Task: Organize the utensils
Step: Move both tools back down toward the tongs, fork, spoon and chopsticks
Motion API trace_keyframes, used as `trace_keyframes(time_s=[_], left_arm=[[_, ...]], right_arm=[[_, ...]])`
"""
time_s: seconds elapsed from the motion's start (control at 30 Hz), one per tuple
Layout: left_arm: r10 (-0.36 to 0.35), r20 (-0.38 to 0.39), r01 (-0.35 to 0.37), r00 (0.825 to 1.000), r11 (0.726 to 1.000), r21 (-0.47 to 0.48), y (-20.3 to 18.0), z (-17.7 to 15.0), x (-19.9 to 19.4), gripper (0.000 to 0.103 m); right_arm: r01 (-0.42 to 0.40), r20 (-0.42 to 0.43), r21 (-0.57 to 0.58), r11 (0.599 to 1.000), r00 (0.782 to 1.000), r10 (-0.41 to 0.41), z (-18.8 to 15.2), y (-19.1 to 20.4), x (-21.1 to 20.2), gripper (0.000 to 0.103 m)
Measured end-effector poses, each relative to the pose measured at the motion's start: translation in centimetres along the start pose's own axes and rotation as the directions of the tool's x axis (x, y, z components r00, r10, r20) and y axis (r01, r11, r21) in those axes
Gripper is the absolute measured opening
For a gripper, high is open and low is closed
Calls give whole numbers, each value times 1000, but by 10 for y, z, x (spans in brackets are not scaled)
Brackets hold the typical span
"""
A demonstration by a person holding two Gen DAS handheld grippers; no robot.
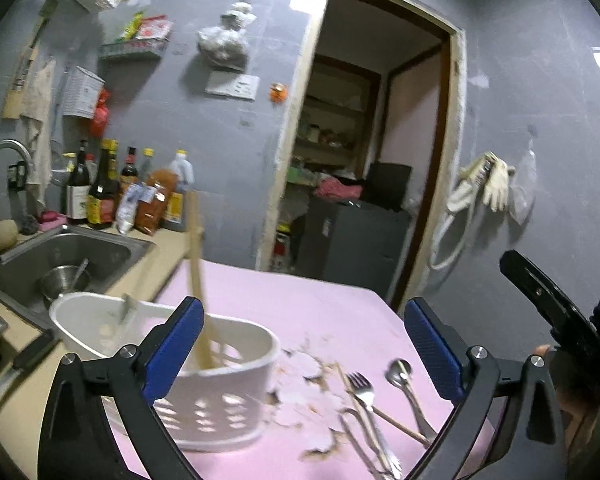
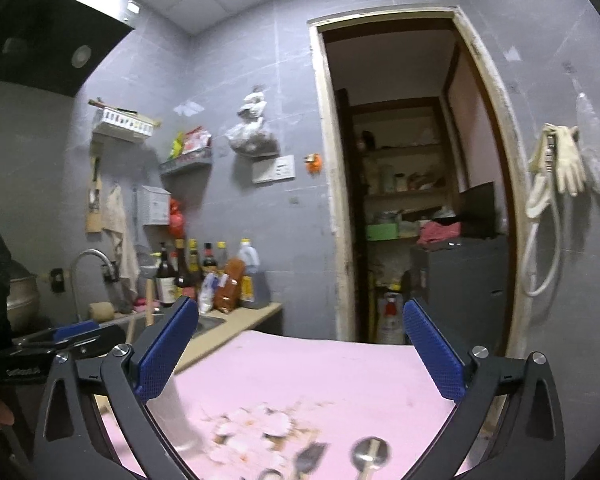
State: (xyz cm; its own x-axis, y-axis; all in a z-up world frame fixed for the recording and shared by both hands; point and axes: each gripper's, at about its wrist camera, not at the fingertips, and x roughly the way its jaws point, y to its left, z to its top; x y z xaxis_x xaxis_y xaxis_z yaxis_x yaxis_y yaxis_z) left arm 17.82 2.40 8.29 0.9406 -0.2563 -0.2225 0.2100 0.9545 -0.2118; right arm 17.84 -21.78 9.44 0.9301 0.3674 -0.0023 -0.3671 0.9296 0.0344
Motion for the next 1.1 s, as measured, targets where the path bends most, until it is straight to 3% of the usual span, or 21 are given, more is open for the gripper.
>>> trace_keyframes(time_s=[0.27, 0.43, 0.63, 0.83, 1.03, 1.1], left_arm=[[-29, -148, 37, 989, 998, 57, -33, -31, 27, 98], [-24, -247, 44, 969, 996, 76, -44, -51, 40, 98], [-23, -368, 52, 930, 996, 69, -47, -69, 59, 98], [-42, -479, 62, 877, 998, 26, -42, -78, 77, 98], [-66, -555, 78, 829, 997, -3, -39, -83, 89, 97], [-72, -572, 87, 817, 996, -1, -40, -85, 94, 91]], right_arm=[[70, -108, -14, 997, 992, -71, -19, -30, -4, 103], [92, -232, -31, 995, 968, -96, -40, -45, 4, 103], [96, -350, -4, 995, 932, -92, -60, -57, 16, 103], [82, -440, 16, 997, 895, -66, -77, -59, 27, 103], [68, -519, 16, 998, 853, -50, -90, -61, 39, 87], [69, -542, 28, 997, 840, -43, -94, -64, 42, 80]])
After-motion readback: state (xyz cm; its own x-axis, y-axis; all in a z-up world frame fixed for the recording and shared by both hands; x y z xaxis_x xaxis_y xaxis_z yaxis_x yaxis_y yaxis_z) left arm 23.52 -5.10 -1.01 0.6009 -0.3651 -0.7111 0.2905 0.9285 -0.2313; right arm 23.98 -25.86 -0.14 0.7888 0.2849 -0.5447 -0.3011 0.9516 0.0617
